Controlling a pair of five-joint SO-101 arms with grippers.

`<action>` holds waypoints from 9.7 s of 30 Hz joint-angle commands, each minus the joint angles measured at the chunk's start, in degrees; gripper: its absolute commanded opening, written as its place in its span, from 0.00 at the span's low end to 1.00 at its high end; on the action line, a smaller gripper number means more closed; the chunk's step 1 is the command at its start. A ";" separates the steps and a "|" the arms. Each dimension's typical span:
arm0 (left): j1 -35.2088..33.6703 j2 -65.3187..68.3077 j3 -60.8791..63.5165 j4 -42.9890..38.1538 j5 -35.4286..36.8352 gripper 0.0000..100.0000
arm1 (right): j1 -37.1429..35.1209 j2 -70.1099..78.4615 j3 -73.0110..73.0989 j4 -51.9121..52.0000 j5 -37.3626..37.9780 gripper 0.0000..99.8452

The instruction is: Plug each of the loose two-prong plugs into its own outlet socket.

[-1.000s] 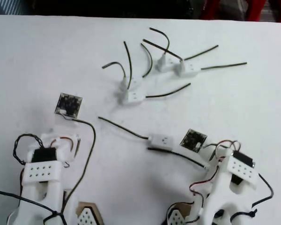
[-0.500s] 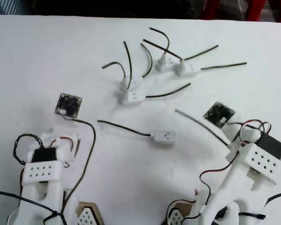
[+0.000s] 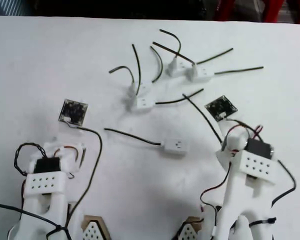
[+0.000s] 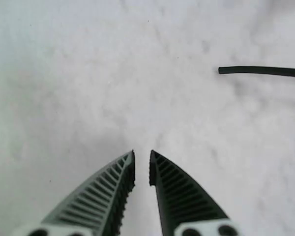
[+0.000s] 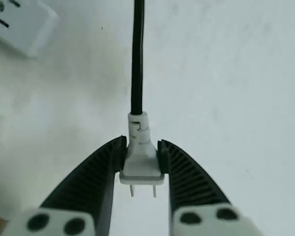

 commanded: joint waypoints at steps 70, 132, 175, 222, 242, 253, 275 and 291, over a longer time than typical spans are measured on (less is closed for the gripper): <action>-0.48 -1.36 -0.26 -0.88 -0.53 0.08 | 5.23 28.09 -1.23 -14.37 0.18 0.02; 3.47 -1.45 -15.21 -0.44 0.09 0.07 | -37.05 -13.05 -8.18 2.33 -44.22 0.02; 22.02 -18.59 -15.47 -3.16 12.57 0.22 | -57.63 -29.23 5.89 -18.59 -63.91 0.02; 28.18 -26.86 -17.49 3.69 8.53 0.22 | -65.54 -42.86 16.70 -26.95 -60.57 0.02; 19.91 -30.29 -17.32 7.82 8.53 0.22 | -48.66 -43.30 16.62 -25.01 -60.31 0.02; 25.63 1.27 -31.74 13.80 -1.58 0.26 | -21.76 -42.68 16.70 -33.71 -60.75 0.02; 42.42 52.00 -57.76 14.68 -12.66 0.30 | -6.11 -42.68 16.70 -39.78 -60.40 0.02; 48.22 69.23 -65.85 7.65 -13.45 0.30 | -6.37 -42.68 16.70 -39.34 -60.31 0.02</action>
